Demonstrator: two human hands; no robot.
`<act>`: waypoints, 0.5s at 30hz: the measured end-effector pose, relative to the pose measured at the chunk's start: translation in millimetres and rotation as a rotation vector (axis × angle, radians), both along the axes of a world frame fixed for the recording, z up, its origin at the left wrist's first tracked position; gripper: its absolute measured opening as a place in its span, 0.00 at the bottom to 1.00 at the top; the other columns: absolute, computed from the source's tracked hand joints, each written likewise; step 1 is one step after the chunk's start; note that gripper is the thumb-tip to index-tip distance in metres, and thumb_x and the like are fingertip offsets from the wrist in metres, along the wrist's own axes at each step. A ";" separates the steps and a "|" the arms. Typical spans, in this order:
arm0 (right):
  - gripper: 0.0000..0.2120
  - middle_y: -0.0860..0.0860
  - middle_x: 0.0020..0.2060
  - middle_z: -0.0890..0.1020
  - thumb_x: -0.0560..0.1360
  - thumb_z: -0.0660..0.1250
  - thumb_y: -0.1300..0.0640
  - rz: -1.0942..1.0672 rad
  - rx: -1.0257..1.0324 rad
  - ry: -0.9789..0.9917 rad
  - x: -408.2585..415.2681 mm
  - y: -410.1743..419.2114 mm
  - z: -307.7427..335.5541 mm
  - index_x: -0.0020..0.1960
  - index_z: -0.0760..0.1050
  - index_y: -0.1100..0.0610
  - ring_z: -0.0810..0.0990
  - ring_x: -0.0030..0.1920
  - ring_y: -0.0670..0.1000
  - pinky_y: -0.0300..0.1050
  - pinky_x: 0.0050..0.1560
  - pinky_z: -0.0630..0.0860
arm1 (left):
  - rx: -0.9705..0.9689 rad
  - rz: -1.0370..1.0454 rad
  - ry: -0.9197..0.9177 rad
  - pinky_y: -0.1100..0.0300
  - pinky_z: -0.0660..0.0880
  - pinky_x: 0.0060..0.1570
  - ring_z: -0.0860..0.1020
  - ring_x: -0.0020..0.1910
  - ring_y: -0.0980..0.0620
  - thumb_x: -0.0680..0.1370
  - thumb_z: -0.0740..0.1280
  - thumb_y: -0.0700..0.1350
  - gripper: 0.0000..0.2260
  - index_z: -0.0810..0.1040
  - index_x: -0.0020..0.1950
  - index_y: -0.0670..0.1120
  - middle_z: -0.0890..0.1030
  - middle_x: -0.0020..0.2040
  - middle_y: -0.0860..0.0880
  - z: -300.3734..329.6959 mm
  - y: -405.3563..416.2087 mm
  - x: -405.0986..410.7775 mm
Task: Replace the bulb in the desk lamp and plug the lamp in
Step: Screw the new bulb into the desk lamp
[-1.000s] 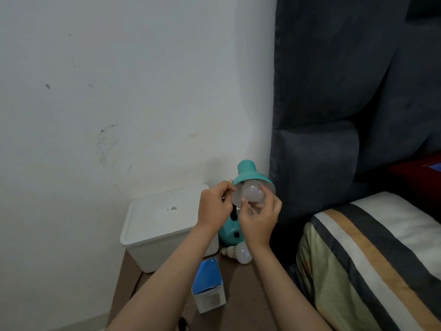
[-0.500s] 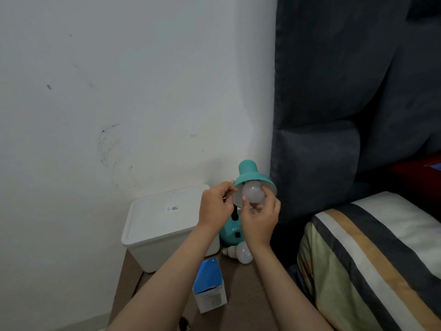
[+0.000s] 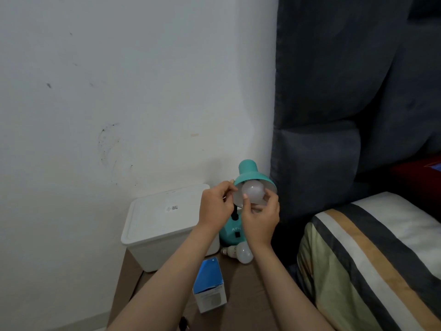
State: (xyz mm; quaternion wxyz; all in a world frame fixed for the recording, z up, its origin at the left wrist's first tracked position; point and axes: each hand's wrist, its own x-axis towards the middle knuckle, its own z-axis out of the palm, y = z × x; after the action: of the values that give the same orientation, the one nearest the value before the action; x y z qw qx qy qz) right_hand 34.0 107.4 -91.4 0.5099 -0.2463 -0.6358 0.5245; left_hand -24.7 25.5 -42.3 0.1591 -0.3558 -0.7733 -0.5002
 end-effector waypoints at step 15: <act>0.24 0.57 0.50 0.80 0.72 0.73 0.52 0.007 -0.090 -0.007 -2.0 -2.0 1.3 0.63 0.68 0.55 0.82 0.43 0.52 0.40 0.39 0.79 | -0.006 0.008 -0.009 0.47 0.79 0.38 0.81 0.36 0.43 0.72 0.64 0.31 0.10 0.80 0.43 0.45 0.83 0.36 0.44 -1.0 -0.4 -0.5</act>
State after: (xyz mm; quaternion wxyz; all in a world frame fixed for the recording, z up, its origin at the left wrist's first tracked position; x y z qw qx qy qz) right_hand 32.0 105.4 -90.1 0.4942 -0.2686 -0.6143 0.5535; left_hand -25.2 25.1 -43.3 0.1566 -0.3509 -0.7770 -0.4986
